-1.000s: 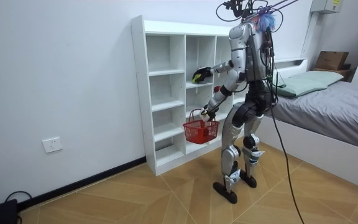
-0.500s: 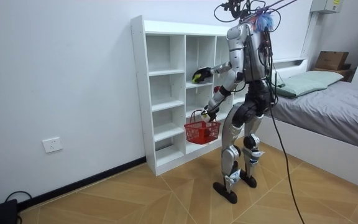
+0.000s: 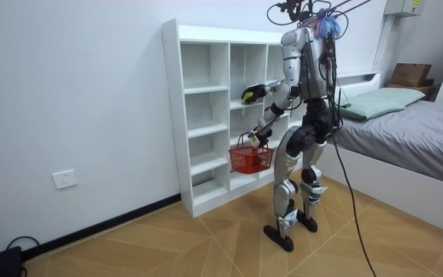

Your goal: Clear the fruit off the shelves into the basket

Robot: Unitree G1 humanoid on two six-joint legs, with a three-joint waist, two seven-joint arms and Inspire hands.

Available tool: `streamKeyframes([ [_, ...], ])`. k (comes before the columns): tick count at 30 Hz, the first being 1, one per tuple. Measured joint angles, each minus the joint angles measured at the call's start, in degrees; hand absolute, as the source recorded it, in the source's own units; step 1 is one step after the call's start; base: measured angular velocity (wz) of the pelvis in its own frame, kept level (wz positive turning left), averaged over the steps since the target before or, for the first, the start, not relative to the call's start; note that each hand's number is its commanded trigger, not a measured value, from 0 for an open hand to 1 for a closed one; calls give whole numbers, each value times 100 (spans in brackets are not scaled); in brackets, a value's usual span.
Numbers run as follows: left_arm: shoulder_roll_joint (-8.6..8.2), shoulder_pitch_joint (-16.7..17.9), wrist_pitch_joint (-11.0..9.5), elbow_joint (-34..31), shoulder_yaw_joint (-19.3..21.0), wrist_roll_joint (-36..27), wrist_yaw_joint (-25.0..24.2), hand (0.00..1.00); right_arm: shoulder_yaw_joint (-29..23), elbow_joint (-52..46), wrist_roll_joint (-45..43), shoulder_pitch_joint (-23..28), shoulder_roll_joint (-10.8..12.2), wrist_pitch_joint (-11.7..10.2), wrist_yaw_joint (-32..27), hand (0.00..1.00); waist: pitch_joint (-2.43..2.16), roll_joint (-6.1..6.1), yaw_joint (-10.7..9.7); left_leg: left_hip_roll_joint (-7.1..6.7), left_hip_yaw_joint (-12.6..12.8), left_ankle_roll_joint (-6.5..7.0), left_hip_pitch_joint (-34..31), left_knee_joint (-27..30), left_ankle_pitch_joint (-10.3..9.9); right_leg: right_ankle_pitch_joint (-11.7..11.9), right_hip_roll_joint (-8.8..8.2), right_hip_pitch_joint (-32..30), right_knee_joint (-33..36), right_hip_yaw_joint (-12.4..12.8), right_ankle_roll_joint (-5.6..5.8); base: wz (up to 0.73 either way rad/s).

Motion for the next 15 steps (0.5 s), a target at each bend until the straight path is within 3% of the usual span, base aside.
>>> streamKeyframes([
  [7, -2, 11, -19, 0, -13, -225, -2, 100, 299, -499, 21, 483, 12, -13, 324, 100, 0, 0, -46, 53, 76, -32, 13, -6, 7, 26, 56, -3, 0, 134, -32, -7],
  [11, -21, 20, -69, 0, -8, -220, -3, 100, 592, -488, -82, 835, 96, 244, 825, 100, -1, 0, -10, 52, 95, -37, -74, 23, 36, 34, 62, -122, 19, 188, -30, -3],
  [15, -43, 30, -79, 0, -14, -214, -4, 100, 666, -523, -182, 943, 158, 253, 1281, 100, -1, 2, -18, 57, 98, -38, -219, 72, 38, 62, 73, -266, 20, 207, -40, -2],
])
